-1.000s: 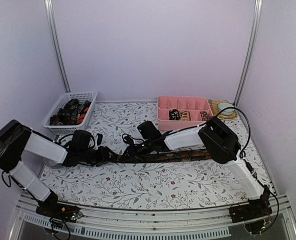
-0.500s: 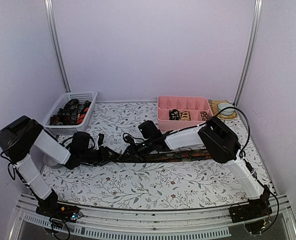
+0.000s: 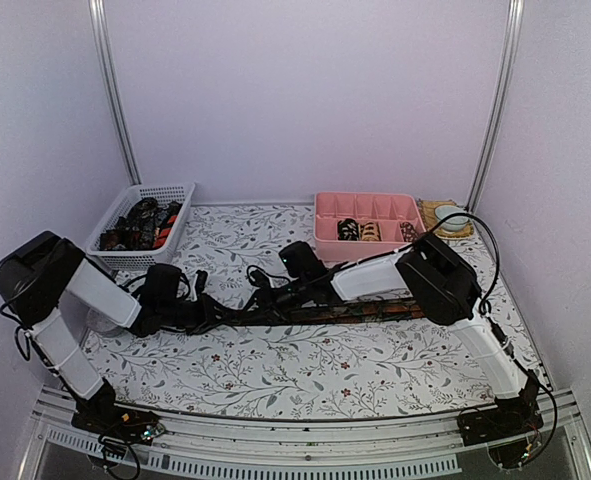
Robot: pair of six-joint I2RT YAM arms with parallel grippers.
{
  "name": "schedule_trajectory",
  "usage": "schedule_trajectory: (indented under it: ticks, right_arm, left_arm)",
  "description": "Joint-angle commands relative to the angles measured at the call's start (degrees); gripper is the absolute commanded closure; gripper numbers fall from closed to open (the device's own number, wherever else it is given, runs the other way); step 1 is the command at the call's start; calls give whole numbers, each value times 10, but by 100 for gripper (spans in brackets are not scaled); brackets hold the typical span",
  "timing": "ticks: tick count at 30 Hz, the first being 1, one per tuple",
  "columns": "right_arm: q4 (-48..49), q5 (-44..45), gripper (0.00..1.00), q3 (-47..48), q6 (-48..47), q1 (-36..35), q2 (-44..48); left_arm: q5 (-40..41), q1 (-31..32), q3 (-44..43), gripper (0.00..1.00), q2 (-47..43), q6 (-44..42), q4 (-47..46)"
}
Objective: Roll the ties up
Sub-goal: Roll the tie at the center of the board.
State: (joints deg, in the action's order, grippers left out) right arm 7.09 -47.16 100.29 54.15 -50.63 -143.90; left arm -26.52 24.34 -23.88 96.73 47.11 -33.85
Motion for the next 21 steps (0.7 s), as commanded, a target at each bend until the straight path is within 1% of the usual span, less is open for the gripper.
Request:
schedule_trajectory:
  ticks: [1,6,10,12,16,21]
  right_arm:
    - [-37,34,71,-56,-41,13,29]
    - [-67,38,63,-114,-114,27,150]
    - [-86,44,61,-178,-175,46,233]
    - [-91,48,61,-207,-190,58,278]
    - [-106,71,60,-256,-217,90,337]
    - [-135,127,58,-290,-249,143,369]
  left_arm:
    - [46,3,-30,83,-25,-24,123]
    - [120,28,-100,83,-49,-63,263]
    - [178,56,-161,84,-45,-86,353]
    - [205,71,-184,83,-40,-96,393]
    - [263,104,-230,83,-24,-116,457]
    - [325,133,-288,83,7,-133,523]
